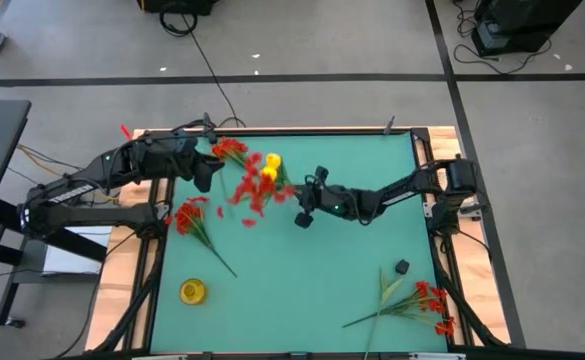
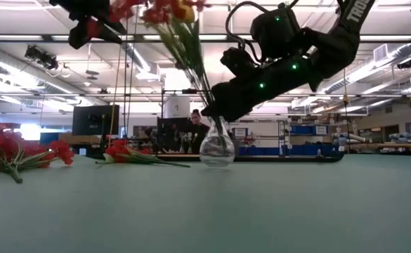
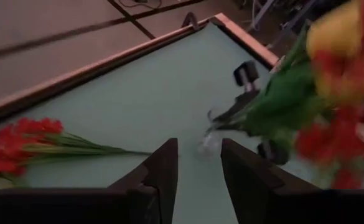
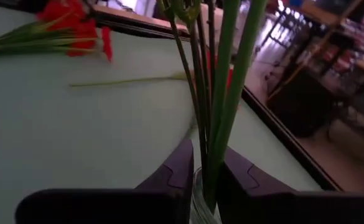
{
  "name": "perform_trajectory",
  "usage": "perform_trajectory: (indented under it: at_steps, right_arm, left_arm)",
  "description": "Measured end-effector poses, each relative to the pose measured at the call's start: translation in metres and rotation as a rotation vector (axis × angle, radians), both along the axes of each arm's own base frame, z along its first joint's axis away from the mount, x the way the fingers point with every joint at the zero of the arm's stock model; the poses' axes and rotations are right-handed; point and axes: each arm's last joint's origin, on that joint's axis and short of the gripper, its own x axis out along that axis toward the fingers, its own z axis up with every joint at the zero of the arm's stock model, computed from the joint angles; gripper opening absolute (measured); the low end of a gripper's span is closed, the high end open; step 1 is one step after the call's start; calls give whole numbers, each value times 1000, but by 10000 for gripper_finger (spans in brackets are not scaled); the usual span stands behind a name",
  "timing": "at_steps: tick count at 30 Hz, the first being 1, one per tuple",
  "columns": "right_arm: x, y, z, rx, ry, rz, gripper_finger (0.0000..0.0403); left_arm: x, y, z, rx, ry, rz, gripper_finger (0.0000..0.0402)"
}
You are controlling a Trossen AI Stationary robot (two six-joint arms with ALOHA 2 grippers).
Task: Sort flowers into vase by color
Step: Adjust the transparent vase
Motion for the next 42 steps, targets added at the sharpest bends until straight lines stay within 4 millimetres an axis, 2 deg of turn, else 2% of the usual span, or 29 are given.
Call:
perform_trajectory:
  at_steps: [4, 9, 20, 29, 33, 37, 42]
  right_arm:
    - [5, 6, -8, -59, 0, 26, 53]
    - [5, 7, -7, -36, -36, -13, 69]
    - [6, 13, -7, -153, 33, 67, 121]
    - [6, 11, -5, -78, -34, 30, 126]
    - [6, 1, -4, 53, -112, -30, 116]
    - [5, -8, -4, 147, -155, -29, 85]
    - [6, -12, -4, 188, -166, 8, 48]
  left_arm:
    - [1, -1, 2, -63, -56, 7, 128]
    - [2, -3, 3, -134, -88, -14, 127]
    - [6, -14, 2, -149, -84, -83, 127]
    - [5, -20, -1, -204, -55, -94, 127]
    - [6, -22, -1, -215, -58, -94, 127]
    - [6, -22, -1, -224, -61, -87, 127]
    - [6, -22, -1, -226, -62, -84, 127]
